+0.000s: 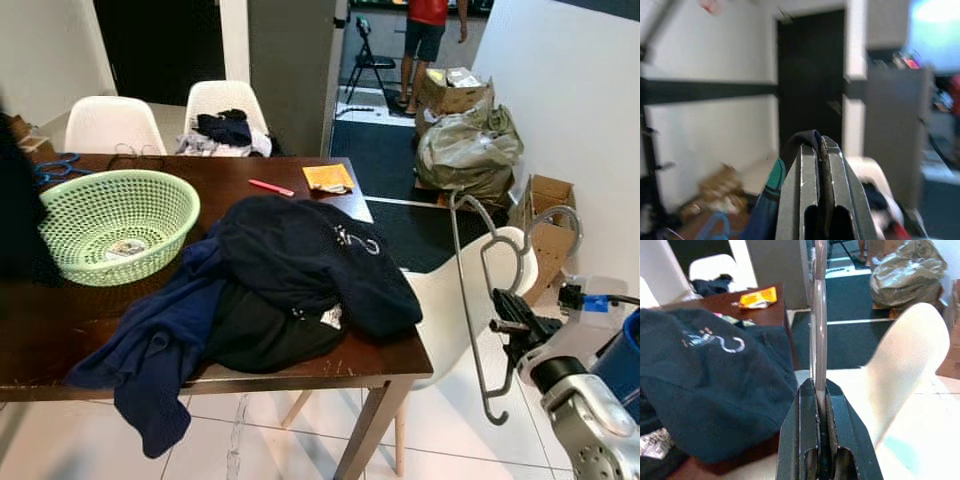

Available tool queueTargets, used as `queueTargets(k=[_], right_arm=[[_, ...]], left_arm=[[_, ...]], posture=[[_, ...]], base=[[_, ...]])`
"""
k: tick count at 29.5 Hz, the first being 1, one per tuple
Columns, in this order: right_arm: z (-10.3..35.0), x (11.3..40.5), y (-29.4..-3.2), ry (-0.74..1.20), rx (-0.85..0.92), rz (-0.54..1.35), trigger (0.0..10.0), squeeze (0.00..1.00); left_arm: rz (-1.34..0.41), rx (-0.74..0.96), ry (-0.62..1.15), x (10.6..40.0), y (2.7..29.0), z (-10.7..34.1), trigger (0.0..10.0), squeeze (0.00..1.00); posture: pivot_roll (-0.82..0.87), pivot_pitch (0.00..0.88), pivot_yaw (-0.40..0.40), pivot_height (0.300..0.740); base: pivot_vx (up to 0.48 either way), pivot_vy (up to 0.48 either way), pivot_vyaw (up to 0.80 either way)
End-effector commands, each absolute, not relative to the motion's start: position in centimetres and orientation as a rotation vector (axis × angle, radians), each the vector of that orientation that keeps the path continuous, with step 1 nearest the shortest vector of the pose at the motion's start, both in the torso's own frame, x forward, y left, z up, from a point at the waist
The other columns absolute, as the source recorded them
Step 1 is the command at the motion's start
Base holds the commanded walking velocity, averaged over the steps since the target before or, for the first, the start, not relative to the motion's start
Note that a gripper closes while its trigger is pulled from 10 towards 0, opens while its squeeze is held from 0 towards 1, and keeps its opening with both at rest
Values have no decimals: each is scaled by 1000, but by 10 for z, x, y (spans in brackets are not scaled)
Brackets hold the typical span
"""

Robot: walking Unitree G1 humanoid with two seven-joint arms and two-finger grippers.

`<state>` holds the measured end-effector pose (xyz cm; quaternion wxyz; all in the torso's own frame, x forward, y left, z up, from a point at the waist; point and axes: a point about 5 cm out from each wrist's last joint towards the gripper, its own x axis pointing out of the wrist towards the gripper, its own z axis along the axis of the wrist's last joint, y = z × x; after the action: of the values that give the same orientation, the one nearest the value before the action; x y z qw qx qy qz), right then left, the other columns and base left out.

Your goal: Hang hanger

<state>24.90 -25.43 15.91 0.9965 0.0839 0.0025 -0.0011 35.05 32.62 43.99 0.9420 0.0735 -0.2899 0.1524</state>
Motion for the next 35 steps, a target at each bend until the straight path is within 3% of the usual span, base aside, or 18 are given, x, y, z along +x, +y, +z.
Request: queueTargets(k=[1,3,4,5,6,7,10,11,15,16,23,25,28,29,30,31,32,35], right_arm=[[163,244,-262,6,151,-16,10000,0],[163,240,-266,16,137,-18,10000,0],[164,236,-270,27,121,-19,10000,0],[164,235,-272,37,108,-17,10000,0],[165,234,-274,47,97,-14,10000,0],[165,233,-276,54,87,-12,10000,0],[165,232,-277,59,82,-10,10000,0],[165,230,-279,68,73,-10,10000,0],[165,229,-281,78,68,-6,10000,0],[165,229,-281,81,67,-5,10000,0],[164,231,-280,86,75,5,10000,0],[163,232,-277,82,92,8,10000,0],[163,232,-277,82,92,8,10000,0],[163,233,-274,71,113,9,10000,0],[163,233,-274,71,113,9,10000,0],[163,233,-272,66,121,10,10000,0],[163,234,-271,61,131,10,10000,0],[163,235,-269,55,140,11,10000,0]], left_arm=[[272,164,-573,358,319,430,0,0],[269,155,-522,365,318,415,0,0],[279,140,-468,370,319,401,2784,0],[294,126,-428,373,321,389,2706,0],[310,107,-390,375,324,377,1686,0],[324,91,-359,376,327,366,3647,0],[330,82,-342,377,328,359,3647,0],[388,76,-305,375,336,345,10000,0],[486,51,-243,371,349,325,10000,51],[513,42,-226,369,353,320,10000,1000],[604,76,-151,362,366,301,10000,1000],[641,222,-62,357,374,290,10000,1000],[641,222,-62,357,374,290,10000,1000],[598,570,143,352,381,268,10000,729],[598,570,143,352,381,268,10000,729],[562,730,250,348,384,256,10000,729],[494,850,389,344,386,237,10000,47],[440,920,503,338,390,220,10000,0]], posture=[[-107,76,-82,740],[-128,84,-97,740],[-143,91,-115,740],[-143,91,-115,740],[-156,97,-125,740],[-167,102,-134,740],[-169,103,-136,740],[-177,107,-144,740],[-179,114,-156,740],[-179,114,-156,740],[-159,115,-148,740],[-150,113,-138,740],[-150,113,-138,740],[-123,102,-115,740],[-123,102,-115,740],[-123,102,-115,740],[-116,100,-109,740],[-108,94,-103,740]], base=[[0,0,0],[0,0,0],[0,0,0],[0,0,0],[0,0,0],[0,0,0],[0,0,0],[0,0,0],[0,0,0],[0,0,0],[0,0,0],[0,0,0],[0,0,0],[0,0,0],[0,0,0],[0,0,0],[0,0,0],[0,0,0]])
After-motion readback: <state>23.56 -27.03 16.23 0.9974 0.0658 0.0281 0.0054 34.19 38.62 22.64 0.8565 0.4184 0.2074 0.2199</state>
